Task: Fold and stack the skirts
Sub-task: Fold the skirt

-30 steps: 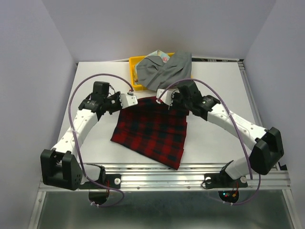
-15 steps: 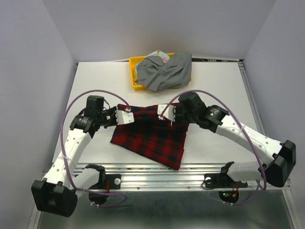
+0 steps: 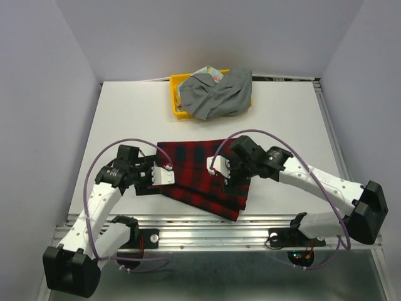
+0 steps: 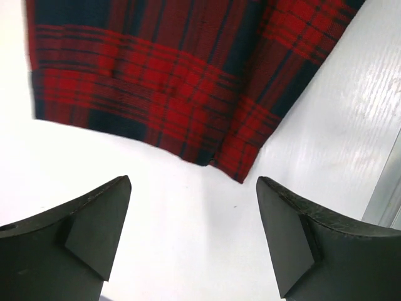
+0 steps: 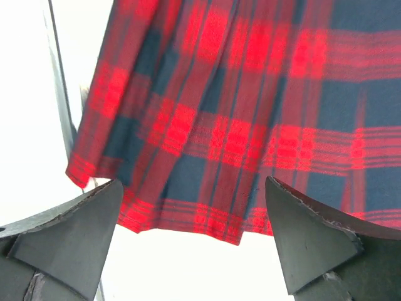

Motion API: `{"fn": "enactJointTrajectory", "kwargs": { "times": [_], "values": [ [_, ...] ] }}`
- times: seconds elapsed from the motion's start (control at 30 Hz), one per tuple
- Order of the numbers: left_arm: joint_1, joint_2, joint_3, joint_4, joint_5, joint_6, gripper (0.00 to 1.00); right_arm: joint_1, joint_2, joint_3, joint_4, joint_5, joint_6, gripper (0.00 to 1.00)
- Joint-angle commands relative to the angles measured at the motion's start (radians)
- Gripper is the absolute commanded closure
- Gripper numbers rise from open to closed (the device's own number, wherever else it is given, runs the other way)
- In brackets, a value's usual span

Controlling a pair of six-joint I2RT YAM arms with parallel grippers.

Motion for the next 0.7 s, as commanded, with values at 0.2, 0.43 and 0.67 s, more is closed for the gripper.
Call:
{"fn": "enactJointTrajectory", "kwargs": {
  "times": [0.2, 0.43, 0.67],
  "values": [
    [0.003, 0.131, 0.223, 0.034, 0.116, -0.198, 0.25, -0.063, 0.039, 0.124, 0.138, -0.023, 0.312, 0.25],
    [-0.008, 0.341, 0.29, 0.159, 0.073, -0.311, 0.36, -0.072, 0.246, 0.065, 0.155, -0.071, 0.298, 0.33],
    [-0.066, 0.401, 0.256, 0.232, -0.018, -0.329, 0.41, -0.112, 0.33, -0.088, 0.282, 0.052, 0.211, 0.37]
  ]
}}
